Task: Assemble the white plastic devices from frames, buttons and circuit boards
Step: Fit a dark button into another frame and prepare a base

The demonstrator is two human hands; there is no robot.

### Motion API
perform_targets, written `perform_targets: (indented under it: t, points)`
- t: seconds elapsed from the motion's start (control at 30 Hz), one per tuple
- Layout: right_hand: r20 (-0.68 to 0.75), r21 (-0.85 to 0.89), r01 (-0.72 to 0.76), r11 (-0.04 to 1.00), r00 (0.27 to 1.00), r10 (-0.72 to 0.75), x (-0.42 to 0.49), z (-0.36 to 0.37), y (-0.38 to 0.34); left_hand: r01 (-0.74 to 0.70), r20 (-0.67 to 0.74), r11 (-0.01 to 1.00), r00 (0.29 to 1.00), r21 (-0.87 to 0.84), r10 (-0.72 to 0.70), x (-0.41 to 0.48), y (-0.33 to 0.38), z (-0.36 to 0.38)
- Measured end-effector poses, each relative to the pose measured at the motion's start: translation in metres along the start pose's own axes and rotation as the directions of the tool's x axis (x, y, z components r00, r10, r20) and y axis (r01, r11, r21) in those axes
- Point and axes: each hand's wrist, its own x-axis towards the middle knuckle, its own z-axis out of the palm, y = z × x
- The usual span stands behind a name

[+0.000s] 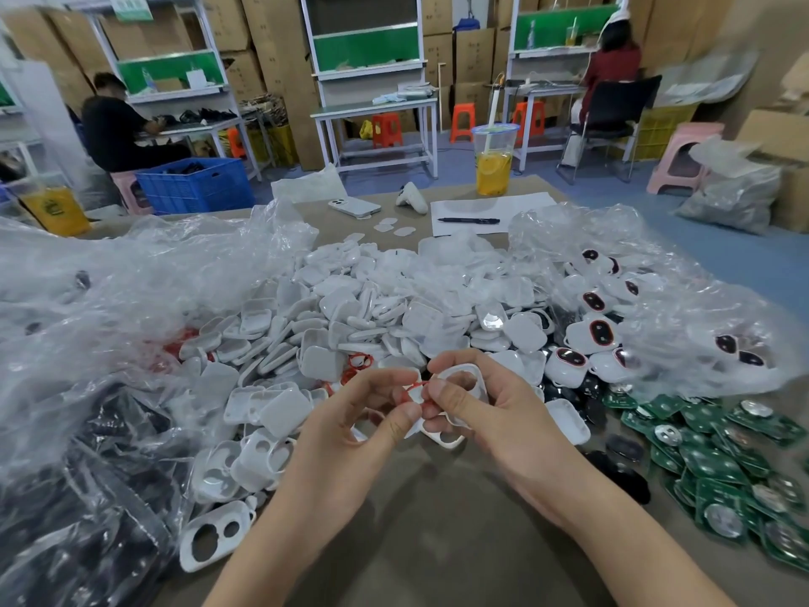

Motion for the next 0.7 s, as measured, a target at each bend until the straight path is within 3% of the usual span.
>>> perform_targets:
  t: [0.27, 0.7]
  points:
    - [0.002, -0.011, 0.009, 1.0, 1.0, -0.009, 0.0001, 0.0, 0.0006, -0.005, -0.042, 0.999, 0.999, 0.039, 0.007, 0.0004, 0.0025, 0.0011]
    - [0.027, -0.057, -0.011, 0.998, 1.0, 0.012, -0.0005, -0.0012, -0.0018, -0.016, -0.036, 0.999, 0.999, -0.038, 0.015, 0.0022, 0.0013, 0.0028]
